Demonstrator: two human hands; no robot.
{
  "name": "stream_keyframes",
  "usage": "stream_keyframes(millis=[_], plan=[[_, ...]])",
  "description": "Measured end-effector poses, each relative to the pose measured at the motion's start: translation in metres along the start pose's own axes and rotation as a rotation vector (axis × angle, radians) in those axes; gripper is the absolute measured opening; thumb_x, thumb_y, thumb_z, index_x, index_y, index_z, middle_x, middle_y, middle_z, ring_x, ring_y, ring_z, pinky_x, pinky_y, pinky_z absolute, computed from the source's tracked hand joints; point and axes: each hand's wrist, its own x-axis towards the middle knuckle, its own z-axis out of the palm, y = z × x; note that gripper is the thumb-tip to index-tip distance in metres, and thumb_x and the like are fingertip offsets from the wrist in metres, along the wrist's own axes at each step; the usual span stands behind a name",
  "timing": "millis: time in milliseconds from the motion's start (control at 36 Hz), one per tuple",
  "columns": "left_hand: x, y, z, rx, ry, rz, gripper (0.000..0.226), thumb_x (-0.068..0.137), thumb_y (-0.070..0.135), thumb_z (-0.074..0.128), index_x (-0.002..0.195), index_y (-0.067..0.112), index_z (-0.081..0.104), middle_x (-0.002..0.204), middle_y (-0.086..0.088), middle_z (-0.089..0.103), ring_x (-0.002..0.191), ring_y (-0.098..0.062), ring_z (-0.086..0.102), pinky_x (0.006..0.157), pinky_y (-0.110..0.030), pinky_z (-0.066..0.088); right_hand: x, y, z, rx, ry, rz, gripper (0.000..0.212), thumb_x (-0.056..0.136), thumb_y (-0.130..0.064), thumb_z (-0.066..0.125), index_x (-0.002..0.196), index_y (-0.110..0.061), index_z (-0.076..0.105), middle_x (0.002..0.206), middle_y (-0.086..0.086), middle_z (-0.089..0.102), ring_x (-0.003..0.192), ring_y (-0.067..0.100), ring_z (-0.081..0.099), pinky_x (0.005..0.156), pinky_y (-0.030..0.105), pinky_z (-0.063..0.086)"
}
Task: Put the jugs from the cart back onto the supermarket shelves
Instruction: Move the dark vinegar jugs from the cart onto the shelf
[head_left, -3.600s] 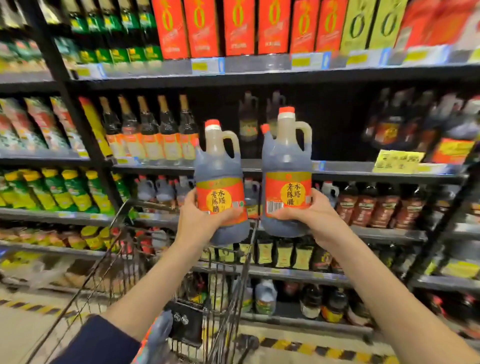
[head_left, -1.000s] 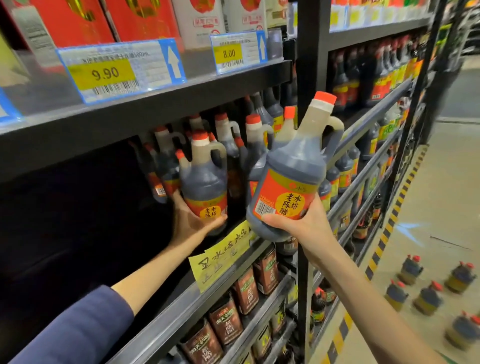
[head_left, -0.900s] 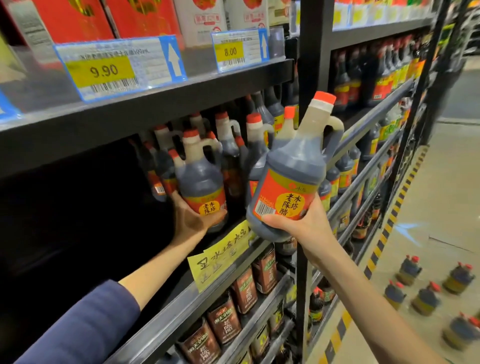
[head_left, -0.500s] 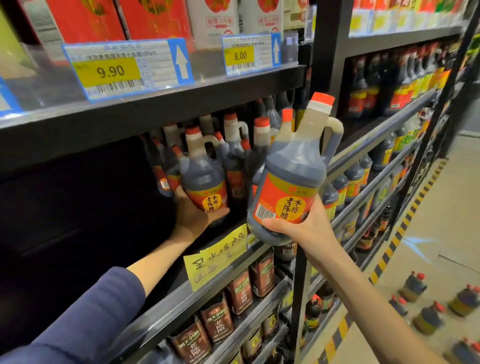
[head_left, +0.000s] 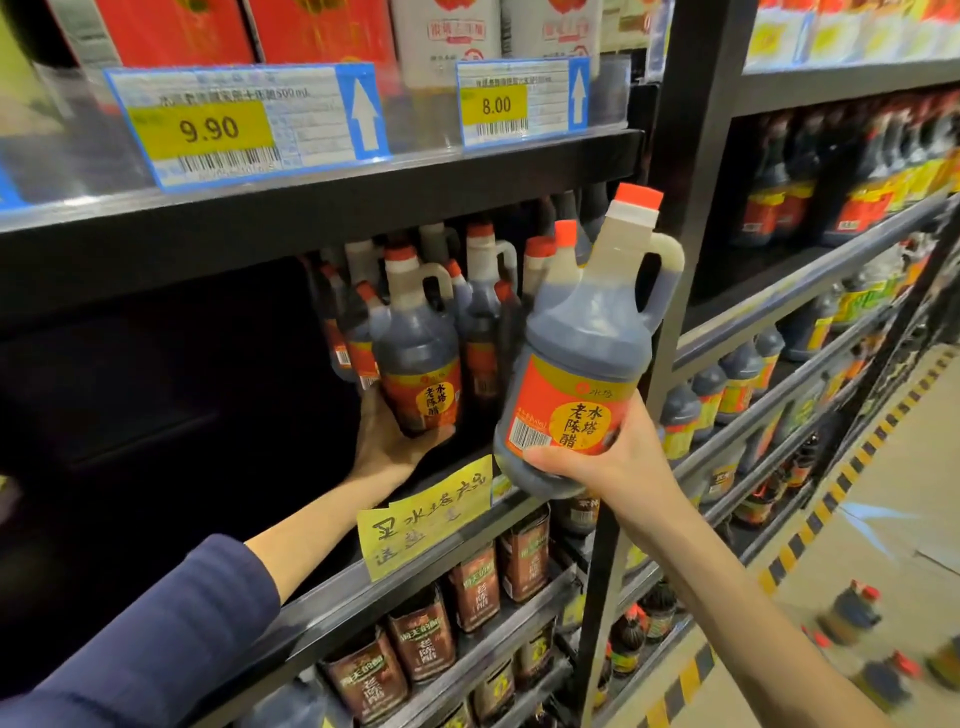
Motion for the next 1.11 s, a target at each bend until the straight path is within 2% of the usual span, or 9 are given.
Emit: stream_keyframes(millis=[139,278,417,528,556,694,889,972,1111], plan=[[0.002,-0.003,0.003,-0.056,0.031,-0.017,0.113,0.041,0.054,0.086,0.133,0.012,0.037,0.130,-0.010,0.055,0.120,-0.025,0.054,0.100,-0.050,0.047,0.002,0.001,-0.003,0.000,-0.028,-0.013,0.080,0.059,-0.007,0.087,0.123,-0.018,0.040,0.105,-0.003,0.062,0.088,-0.004,0.063,0.066,0.013,0.052],[0.002,0.000,0.006,-0.121,0.033,0.023,0.097,0.055,0.014,0.092,0.133,0.009,0.034,0.129,-0.005,0.053,0.121,-0.019,0.050,0.102,-0.038,0.043,0.003,0.002,-0.003,-0.004,-0.052,-0.006,0.080,0.059,-0.007,0.086,0.123,-0.018,0.040,0.106,-0.003,0.061,0.090,-0.003,0.063,0.066,0.012,0.052],[0.003,0.000,-0.006,-0.139,-0.068,0.054,0.109,0.042,0.047,0.091,0.131,0.024,0.032,0.132,-0.004,0.053,0.125,-0.020,0.050,0.104,-0.047,0.044,0.002,0.001,-0.003,-0.015,-0.062,0.009,0.081,0.059,-0.011,0.086,0.124,-0.019,0.039,0.109,-0.003,0.061,0.099,0.006,0.062,0.068,0.016,0.055],[0.002,0.001,-0.008,-0.108,-0.107,0.095,0.104,0.059,0.012,0.089,0.141,0.008,0.025,0.134,-0.005,0.050,0.123,-0.015,0.049,0.092,-0.008,0.044,0.002,-0.001,-0.002,-0.025,-0.067,0.009,0.081,0.059,-0.012,0.086,0.125,-0.019,0.039,0.110,-0.002,0.061,0.100,0.008,0.061,0.068,0.016,0.055],[0.003,0.000,-0.009,-0.091,-0.116,0.122,0.107,0.060,0.015,0.089,0.143,0.009,0.022,0.136,-0.004,0.049,0.123,-0.012,0.048,0.092,-0.007,0.043,0.002,-0.002,-0.002,-0.020,-0.068,0.012,0.081,0.059,-0.012,0.086,0.125,-0.019,0.039,0.110,-0.002,0.061,0.099,0.008,0.062,0.068,0.015,0.054],[0.001,0.007,-0.016,-0.001,-0.131,0.106,0.119,0.045,0.054,0.086,0.142,0.022,0.025,0.136,0.000,0.052,0.122,-0.013,0.050,0.102,-0.030,0.041,0.000,-0.004,-0.003,-0.010,-0.065,0.018,0.083,0.056,-0.014,0.086,0.125,-0.018,0.040,0.110,-0.002,0.062,0.099,0.007,0.062,0.067,0.015,0.054],[0.003,0.010,-0.004,0.044,-0.007,0.032,0.108,0.055,0.034,0.091,0.142,0.015,0.029,0.138,-0.009,0.051,0.127,-0.027,0.050,0.106,-0.043,0.041,-0.003,-0.003,-0.006,-0.026,-0.045,0.018,0.095,0.044,-0.031,0.085,0.127,-0.017,0.042,0.113,0.002,0.063,0.104,0.015,0.062,0.082,0.033,0.056],[-0.001,0.015,-0.002,0.019,0.050,0.011,0.113,0.049,0.041,0.091,0.141,0.014,0.031,0.138,-0.010,0.051,0.126,-0.028,0.050,0.105,-0.049,0.042,-0.005,-0.004,-0.006,-0.038,-0.038,0.018,0.096,0.044,-0.033,0.085,0.127,-0.017,0.041,0.113,0.002,0.062,0.105,0.016,0.062,0.085,0.037,0.055],[-0.005,0.022,-0.001,0.051,0.055,-0.004,0.108,0.053,0.036,0.091,0.140,0.011,0.032,0.137,-0.011,0.051,0.126,-0.028,0.049,0.105,-0.046,0.042,-0.009,-0.005,-0.005,-0.059,-0.029,0.027,0.101,0.041,-0.039,0.091,0.126,-0.019,0.041,0.113,0.001,0.063,0.105,0.016,0.062,0.086,0.038,0.055]])
